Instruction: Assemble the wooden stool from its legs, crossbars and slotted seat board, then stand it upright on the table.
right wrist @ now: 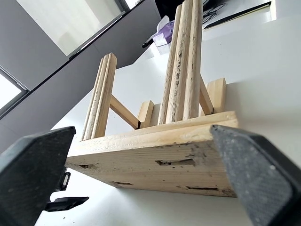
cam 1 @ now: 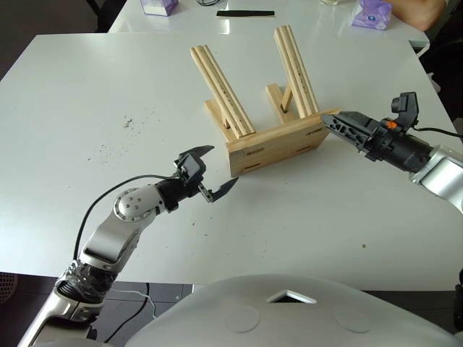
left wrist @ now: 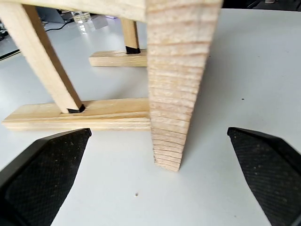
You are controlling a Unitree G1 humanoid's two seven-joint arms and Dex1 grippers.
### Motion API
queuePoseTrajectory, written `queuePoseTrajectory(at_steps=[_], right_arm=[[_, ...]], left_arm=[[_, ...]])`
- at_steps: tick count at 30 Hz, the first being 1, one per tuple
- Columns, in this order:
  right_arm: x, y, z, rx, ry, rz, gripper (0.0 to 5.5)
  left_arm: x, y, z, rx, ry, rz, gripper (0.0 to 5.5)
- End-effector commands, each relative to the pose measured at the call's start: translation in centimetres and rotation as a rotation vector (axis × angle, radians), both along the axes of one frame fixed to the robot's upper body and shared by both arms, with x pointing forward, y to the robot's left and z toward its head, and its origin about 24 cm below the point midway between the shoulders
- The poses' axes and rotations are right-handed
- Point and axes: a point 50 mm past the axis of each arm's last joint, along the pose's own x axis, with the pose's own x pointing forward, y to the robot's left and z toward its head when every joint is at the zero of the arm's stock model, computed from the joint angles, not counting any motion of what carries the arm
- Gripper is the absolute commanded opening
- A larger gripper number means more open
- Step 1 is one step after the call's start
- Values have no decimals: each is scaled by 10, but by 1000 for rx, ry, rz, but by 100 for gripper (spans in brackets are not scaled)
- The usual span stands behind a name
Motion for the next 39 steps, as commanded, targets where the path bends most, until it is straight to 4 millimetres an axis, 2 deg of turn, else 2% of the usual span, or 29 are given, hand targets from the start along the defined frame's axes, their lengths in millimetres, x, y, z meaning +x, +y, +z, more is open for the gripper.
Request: queuePoseTrajectory(at_steps=[1,5,10,18,31,33,39], right_arm=[[1,-7,-8,-30,41,-39,528],[7,-16,-6,-16,25,-76,528],[7,-20,-9,-15,27,-92,528],[13,-28,-14,-30,28,-143,530],[24,-49,-30,-49,65,-301,530],[24,-55,-32,-48,70,-335,530],[27,-64,-34,-44,73,-385,530]], left_arm=[[-1,-18,-3,-37,47,-76,540],[10,-30,-4,-61,53,-54,540],[14,-30,-9,-52,56,-22,540],[9,-36,-12,-122,147,-67,414],[11,-42,1,-232,216,-97,199],[13,-43,5,-260,227,-88,181],[16,-49,17,-358,278,-83,178]])
